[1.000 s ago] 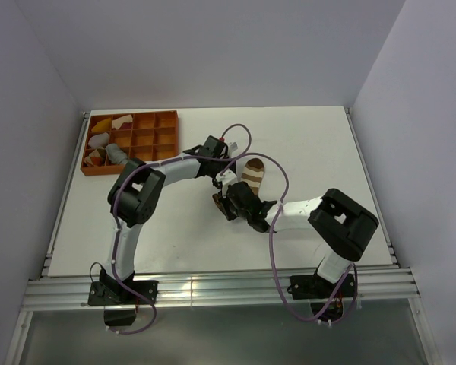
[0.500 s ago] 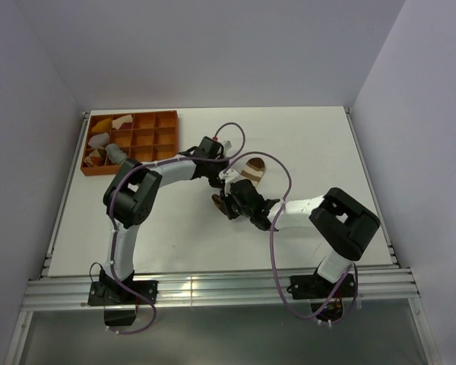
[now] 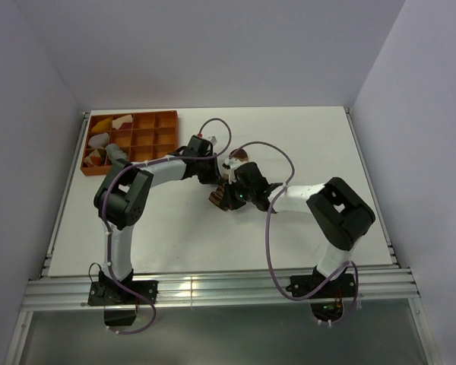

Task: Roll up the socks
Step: Roll the sock at the center of the board.

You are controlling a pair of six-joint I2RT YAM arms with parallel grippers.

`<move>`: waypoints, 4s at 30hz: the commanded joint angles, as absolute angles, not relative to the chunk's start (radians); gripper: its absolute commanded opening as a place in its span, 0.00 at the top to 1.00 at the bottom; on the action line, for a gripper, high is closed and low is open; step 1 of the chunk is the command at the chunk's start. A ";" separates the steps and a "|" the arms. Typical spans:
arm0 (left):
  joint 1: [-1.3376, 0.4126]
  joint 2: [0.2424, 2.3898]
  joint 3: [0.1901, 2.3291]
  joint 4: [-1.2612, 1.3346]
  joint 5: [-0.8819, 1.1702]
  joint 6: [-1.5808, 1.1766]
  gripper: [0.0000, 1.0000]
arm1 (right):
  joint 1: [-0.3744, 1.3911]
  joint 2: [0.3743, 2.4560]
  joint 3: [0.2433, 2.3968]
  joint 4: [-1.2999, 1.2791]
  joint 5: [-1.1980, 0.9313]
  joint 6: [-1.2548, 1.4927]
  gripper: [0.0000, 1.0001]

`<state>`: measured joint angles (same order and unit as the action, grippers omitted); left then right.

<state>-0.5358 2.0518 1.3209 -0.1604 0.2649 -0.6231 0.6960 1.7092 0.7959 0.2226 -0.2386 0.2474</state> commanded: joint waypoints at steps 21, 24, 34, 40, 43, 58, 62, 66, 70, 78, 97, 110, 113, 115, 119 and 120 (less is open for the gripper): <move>-0.499 1.982 1.223 -0.084 0.129 -0.607 0.94 | 0.485 2.003 0.963 -0.044 -0.701 0.368 1.00; -0.497 1.957 1.215 -0.083 0.114 -0.624 0.87 | 0.476 2.006 0.971 -0.049 -0.704 0.376 1.00; -0.488 1.772 1.148 -0.072 0.069 -0.709 0.46 | 0.462 2.036 0.999 -0.057 -0.727 0.397 1.00; -0.488 1.600 0.930 0.091 0.086 -0.839 0.48 | 0.462 2.057 1.026 -0.072 -0.727 0.402 1.00; -0.497 1.540 0.803 0.198 0.161 -0.917 0.53 | 0.462 2.069 1.035 -0.071 -0.735 0.410 1.00; -0.614 1.637 0.727 0.414 0.090 -0.920 0.60 | 0.462 2.086 1.051 -0.077 -0.730 0.413 1.00; -0.615 1.661 0.701 0.466 0.083 -0.930 0.61 | 0.462 2.094 1.046 -0.069 -0.732 0.416 1.00; -0.614 1.655 0.689 0.482 0.057 -0.908 0.62 | 0.462 2.092 1.040 -0.068 -0.727 0.413 1.00; -0.615 1.666 0.675 0.521 0.060 -0.904 0.63 | 0.462 2.100 1.035 -0.057 -0.732 0.417 1.00; -0.626 1.727 0.663 0.569 0.121 -0.942 0.66 | 0.462 2.097 1.031 -0.041 -0.716 0.420 1.00; -0.630 1.506 0.597 0.228 -0.089 -1.190 0.29 | 0.462 2.088 1.022 -0.003 -0.713 0.436 1.00; -0.629 1.631 0.597 0.365 -0.054 -1.189 0.42 | 0.462 2.083 1.011 -0.003 -0.716 0.436 1.00; -0.629 1.664 0.595 0.388 -0.055 -1.187 0.46 | 0.462 2.086 1.012 -0.003 -0.716 0.436 1.00; -0.627 1.692 0.600 0.402 -0.049 -1.186 0.47 | 0.462 2.088 1.012 -0.003 -0.718 0.434 1.00; -0.626 1.721 0.609 0.414 -0.052 -1.172 0.49 | 0.462 2.089 1.011 -0.003 -0.716 0.434 1.00; -0.626 1.726 0.612 0.413 -0.054 -1.170 0.49 | 0.462 2.088 1.008 -0.003 -0.718 0.433 1.00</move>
